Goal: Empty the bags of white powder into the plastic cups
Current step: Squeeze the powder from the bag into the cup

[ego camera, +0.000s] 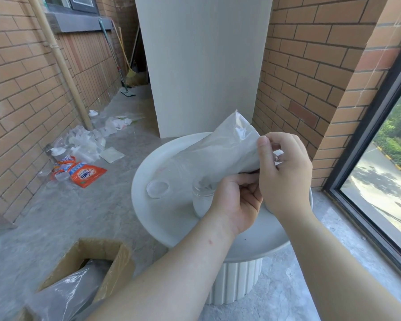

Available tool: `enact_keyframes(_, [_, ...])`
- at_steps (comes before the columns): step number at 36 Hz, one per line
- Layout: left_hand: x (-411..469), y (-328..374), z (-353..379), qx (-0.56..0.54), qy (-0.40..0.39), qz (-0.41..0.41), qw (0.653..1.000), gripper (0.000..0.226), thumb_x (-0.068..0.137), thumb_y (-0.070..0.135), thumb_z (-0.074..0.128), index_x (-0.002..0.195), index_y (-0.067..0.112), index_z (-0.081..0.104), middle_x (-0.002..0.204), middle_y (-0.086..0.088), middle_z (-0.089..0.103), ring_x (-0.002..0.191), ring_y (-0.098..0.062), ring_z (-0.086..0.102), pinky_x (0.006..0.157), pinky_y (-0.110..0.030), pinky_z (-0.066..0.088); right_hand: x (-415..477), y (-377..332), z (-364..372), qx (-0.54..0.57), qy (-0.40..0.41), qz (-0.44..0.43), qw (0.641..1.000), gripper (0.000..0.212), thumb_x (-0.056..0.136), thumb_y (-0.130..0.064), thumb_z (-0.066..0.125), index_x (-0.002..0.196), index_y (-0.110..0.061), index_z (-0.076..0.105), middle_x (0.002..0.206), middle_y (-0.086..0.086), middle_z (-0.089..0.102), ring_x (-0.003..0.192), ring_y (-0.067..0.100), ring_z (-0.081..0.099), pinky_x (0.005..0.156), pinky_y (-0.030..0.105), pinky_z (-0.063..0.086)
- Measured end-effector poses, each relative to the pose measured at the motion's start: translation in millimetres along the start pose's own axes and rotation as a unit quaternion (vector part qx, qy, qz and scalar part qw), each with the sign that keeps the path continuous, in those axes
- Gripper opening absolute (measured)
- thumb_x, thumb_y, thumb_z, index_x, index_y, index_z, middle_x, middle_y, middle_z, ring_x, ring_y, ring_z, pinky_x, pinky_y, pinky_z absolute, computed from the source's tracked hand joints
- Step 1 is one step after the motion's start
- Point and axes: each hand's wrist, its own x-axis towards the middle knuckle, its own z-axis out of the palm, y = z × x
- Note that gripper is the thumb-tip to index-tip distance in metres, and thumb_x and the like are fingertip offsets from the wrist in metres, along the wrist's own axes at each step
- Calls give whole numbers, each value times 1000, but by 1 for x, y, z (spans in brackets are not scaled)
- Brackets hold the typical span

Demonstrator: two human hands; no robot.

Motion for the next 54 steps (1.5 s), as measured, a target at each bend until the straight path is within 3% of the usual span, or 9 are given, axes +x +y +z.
enact_keyframes(7, [-1,0,1,-8,0,0,1000,34,84,-17,39,86,1,69,65,-2,70,51,-10,65,49,-17,51,-1,0,0,-3,1,3,1000,12,102,-15,57,93,-16,65,90,-9,58,90,8,52,74,6,36])
enact_keyframes(12, [-2,0,1,-15,4,-3,1000,35,85,-17,38,83,2,68,62,-3,69,48,-11,64,46,-17,50,-1,1,-1,-3,7,6,1000,12,102,-15,57,93,-15,65,93,-2,60,90,-8,50,73,5,36])
enact_keyframes(20, [1,0,-2,-25,-5,-2,1000,36,82,-17,40,94,0,68,71,-4,71,56,-11,67,51,-18,52,0,-2,-1,0,-7,18,1000,12,102,-16,56,93,-17,64,92,-3,61,90,3,52,75,5,36])
enact_keyframes(25, [3,0,-3,-15,-7,-1,1000,39,64,-13,51,95,1,70,79,-5,73,65,-12,69,57,-18,54,-2,-4,-1,1,-8,20,1000,12,102,-15,56,93,-15,64,91,-4,60,92,13,54,75,4,35])
enact_keyframes(30, [2,0,-3,-21,-1,1,1000,35,83,-17,39,88,0,69,70,-4,72,55,-11,67,50,-18,52,0,-4,-1,5,-7,20,1000,13,102,-17,56,92,-22,61,93,-4,60,91,-3,52,73,5,36])
enact_keyframes(36, [3,-1,-3,-17,-5,-1,1000,35,82,-16,40,90,1,70,73,-4,72,58,-11,68,53,-18,53,0,-2,-1,2,-14,19,1000,12,102,-16,56,92,-19,62,90,-8,59,91,10,54,73,5,35])
enact_keyframes(41, [3,-1,-2,-15,-3,-2,1000,35,84,-17,38,82,2,67,62,-2,68,49,-10,64,46,-16,49,0,-4,-2,0,1,12,1000,12,102,-16,56,92,-20,61,93,-4,60,90,-8,50,71,4,36])
enact_keyframes(54, [8,-2,-8,-14,-15,-4,1000,41,78,-16,42,104,1,69,81,-3,73,66,-11,68,57,-17,53,-2,-4,-1,2,-11,10,1000,12,103,-16,56,93,-20,61,93,-3,60,91,11,53,74,5,36])
